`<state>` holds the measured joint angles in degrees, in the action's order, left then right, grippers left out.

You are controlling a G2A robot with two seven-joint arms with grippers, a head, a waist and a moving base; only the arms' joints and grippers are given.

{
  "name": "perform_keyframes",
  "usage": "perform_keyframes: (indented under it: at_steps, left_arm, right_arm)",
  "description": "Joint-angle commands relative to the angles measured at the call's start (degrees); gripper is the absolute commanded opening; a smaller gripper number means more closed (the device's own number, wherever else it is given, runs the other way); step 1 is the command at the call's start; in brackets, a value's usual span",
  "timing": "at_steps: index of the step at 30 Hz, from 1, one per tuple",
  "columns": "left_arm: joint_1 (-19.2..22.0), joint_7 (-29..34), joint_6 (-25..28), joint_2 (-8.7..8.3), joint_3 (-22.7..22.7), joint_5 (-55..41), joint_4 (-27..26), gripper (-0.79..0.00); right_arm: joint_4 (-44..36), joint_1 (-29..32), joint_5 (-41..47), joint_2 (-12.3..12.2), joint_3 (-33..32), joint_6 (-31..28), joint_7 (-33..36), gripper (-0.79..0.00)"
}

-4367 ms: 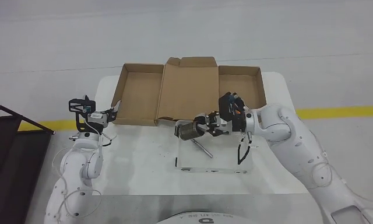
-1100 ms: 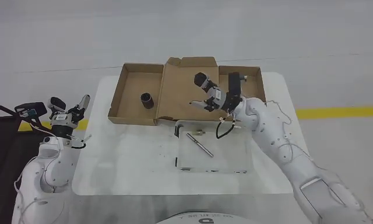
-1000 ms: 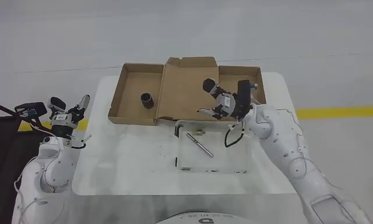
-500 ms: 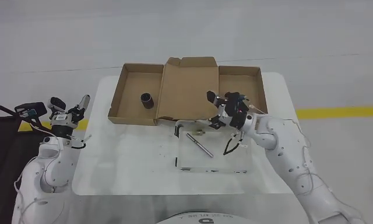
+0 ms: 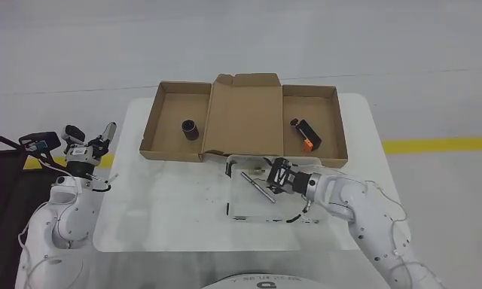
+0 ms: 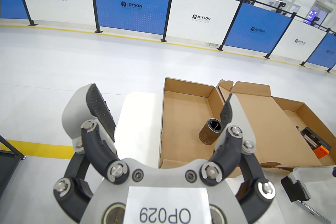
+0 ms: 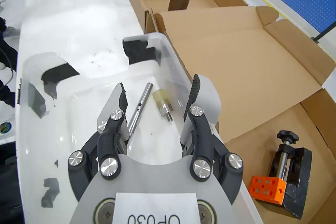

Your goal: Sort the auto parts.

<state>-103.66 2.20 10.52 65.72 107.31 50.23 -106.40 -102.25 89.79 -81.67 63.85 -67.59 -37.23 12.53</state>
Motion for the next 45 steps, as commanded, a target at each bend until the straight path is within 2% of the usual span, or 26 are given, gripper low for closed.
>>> perform_keyframes:
  at_steps: [1, 3, 5, 6, 11, 13, 16, 22, 26, 28, 29, 31, 33, 34, 40, 42, 45]
  left_arm:
    - [0.0, 0.0, 0.0, 0.0, 0.0, 0.0, 0.0, 0.0]
    - [0.0, 0.0, 0.0, 0.0, 0.0, 0.0, 0.0, 0.0]
    - [0.0, 0.0, 0.0, 0.0, 0.0, 0.0, 0.0, 0.0]
    - [0.0, 0.0, 0.0, 0.0, 0.0, 0.0, 0.0, 0.0]
    - [0.0, 0.0, 0.0, 0.0, 0.0, 0.0, 0.0, 0.0]
    - [0.0, 0.0, 0.0, 0.0, 0.0, 0.0, 0.0, 0.0]
    - [0.0, 0.0, 0.0, 0.0, 0.0, 0.0, 0.0, 0.0]
    - [0.0, 0.0, 0.0, 0.0, 0.0, 0.0, 0.0, 0.0]
    - [0.0, 0.0, 0.0, 0.0, 0.0, 0.0, 0.0, 0.0]
    - [0.0, 0.0, 0.0, 0.0, 0.0, 0.0, 0.0, 0.0]
    - [0.0, 0.0, 0.0, 0.0, 0.0, 0.0, 0.0, 0.0]
    - [0.0, 0.0, 0.0, 0.0, 0.0, 0.0, 0.0, 0.0]
    - [0.0, 0.0, 0.0, 0.0, 0.0, 0.0, 0.0, 0.0]
    - [0.0, 0.0, 0.0, 0.0, 0.0, 0.0, 0.0, 0.0]
    - [0.0, 0.0, 0.0, 0.0, 0.0, 0.0, 0.0, 0.0]
    - [0.0, 0.0, 0.0, 0.0, 0.0, 0.0, 0.0, 0.0]
    - [0.0, 0.0, 0.0, 0.0, 0.0, 0.0, 0.0, 0.0]
  right_arm:
    - [0.1, -0.2, -0.51, 0.06, 0.74, 0.81, 2.41, -0.274]
    - [0.09, -0.64, -0.79, 0.18, 1.75, 1.8, 5.14, -0.256]
    - [0.38, -1.13, -1.02, 0.27, 2.51, 2.21, 7.05, -0.172]
    - [0.69, -1.43, -0.97, 0.33, 3.07, 2.1, 8.17, -0.169]
    - [2.82, -4.05, -1.7, 0.86, 6.81, 2.03, 13.74, -0.274]
    - [4.01, -5.11, -1.91, 1.2, 8.45, 2.61, 14.9, -0.379]
    - [6.61, -7.48, -2.17, 1.99, 11.5, 4.48, 15.6, -0.453]
    - [9.64, -9.91, -2.48, 2.8, 14.18, 6.83, 17.04, -0.468]
    - [10.38, -10.57, -2.51, 3.04, 14.87, 7.93, 18.05, -0.508]
    - [10.46, -10.65, -2.57, 3.07, 14.96, 8.3, 18.47, -0.573]
    - [10.49, -10.69, -2.69, 3.07, 14.93, 8.62, 18.88, -0.637]
    - [10.47, -10.66, -2.77, 3.05, 14.86, 8.86, 19.52, -0.68]
    - [10.43, -10.61, -2.81, 3.0, 14.72, 8.97, 20.53, -0.782]
    - [10.41, -10.59, -2.78, 2.98, 14.66, 8.89, 20.72, -0.785]
    - [7.61, -8.84, -2.42, 2.16, 12.61, 5.98, 18.08, -0.785]
    - [5.57, -7.26, -2.37, 1.59, 10.83, 4.78, 14.99, -0.785]
    - [6.7, -6.87, -2.97, 0.91, 8.11, 2.93, 7.88, -0.785]
